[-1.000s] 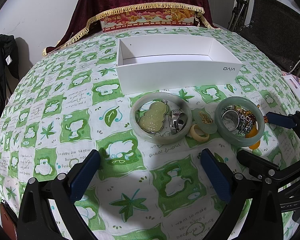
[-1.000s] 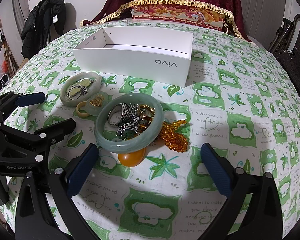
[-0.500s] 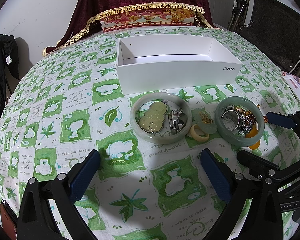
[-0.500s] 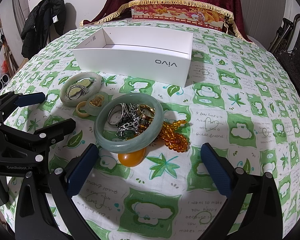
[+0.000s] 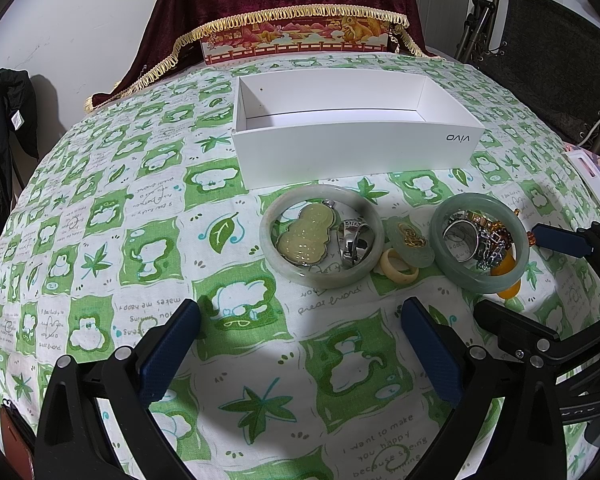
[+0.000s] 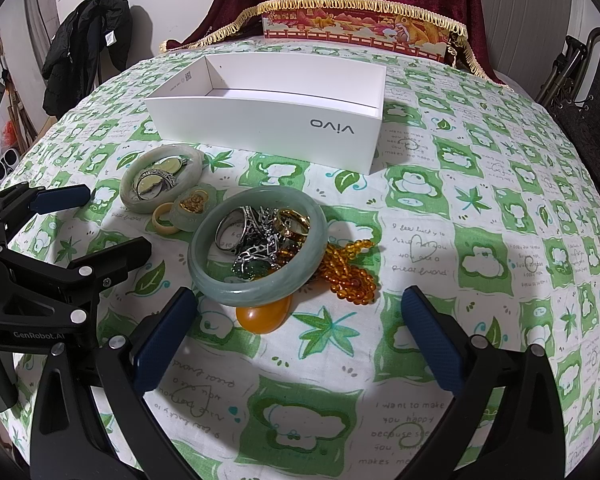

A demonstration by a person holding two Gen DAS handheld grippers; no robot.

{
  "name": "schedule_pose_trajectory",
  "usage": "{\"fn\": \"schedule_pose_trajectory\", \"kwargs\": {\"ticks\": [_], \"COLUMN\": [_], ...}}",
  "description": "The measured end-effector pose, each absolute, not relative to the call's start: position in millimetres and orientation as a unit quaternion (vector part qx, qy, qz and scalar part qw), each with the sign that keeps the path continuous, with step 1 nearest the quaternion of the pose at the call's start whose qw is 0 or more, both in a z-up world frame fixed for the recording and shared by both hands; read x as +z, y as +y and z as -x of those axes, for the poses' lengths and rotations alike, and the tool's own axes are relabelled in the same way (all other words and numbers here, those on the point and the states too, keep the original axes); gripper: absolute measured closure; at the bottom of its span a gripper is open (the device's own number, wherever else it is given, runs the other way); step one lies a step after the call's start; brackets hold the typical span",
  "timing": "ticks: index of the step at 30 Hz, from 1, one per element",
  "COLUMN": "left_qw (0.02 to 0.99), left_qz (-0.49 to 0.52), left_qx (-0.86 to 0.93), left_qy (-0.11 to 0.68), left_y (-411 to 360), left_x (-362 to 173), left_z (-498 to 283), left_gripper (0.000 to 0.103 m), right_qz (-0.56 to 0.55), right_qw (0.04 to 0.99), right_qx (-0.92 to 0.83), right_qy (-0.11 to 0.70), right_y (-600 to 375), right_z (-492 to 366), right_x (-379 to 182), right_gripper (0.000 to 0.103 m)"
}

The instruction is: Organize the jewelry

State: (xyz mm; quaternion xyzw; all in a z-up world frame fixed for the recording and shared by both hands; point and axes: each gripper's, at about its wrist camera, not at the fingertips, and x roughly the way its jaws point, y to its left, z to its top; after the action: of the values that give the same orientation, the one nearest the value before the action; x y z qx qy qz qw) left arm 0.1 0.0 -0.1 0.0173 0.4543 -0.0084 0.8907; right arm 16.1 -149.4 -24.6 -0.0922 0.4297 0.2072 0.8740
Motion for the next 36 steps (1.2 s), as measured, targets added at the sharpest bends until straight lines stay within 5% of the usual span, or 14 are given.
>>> {"fn": "schedule_pose_trajectory", "kwargs": {"ticks": [36], "left_qw": [0.882], "left_qz": [-0.036], "left_qx": [-0.049], "left_qy": [0.468], "left_y": [8.7], "left_x": [1.0], "left_z": [-14.5], "left_gripper": [0.003], "right_qz": [0.101], "right_qw": [0.871], "right_qx": [0.219], "right_qy": [0.428], "right_y": [-149.0], "right_z": [-17.0], "right_x": [-24.7], "right_gripper": [0.004]}}
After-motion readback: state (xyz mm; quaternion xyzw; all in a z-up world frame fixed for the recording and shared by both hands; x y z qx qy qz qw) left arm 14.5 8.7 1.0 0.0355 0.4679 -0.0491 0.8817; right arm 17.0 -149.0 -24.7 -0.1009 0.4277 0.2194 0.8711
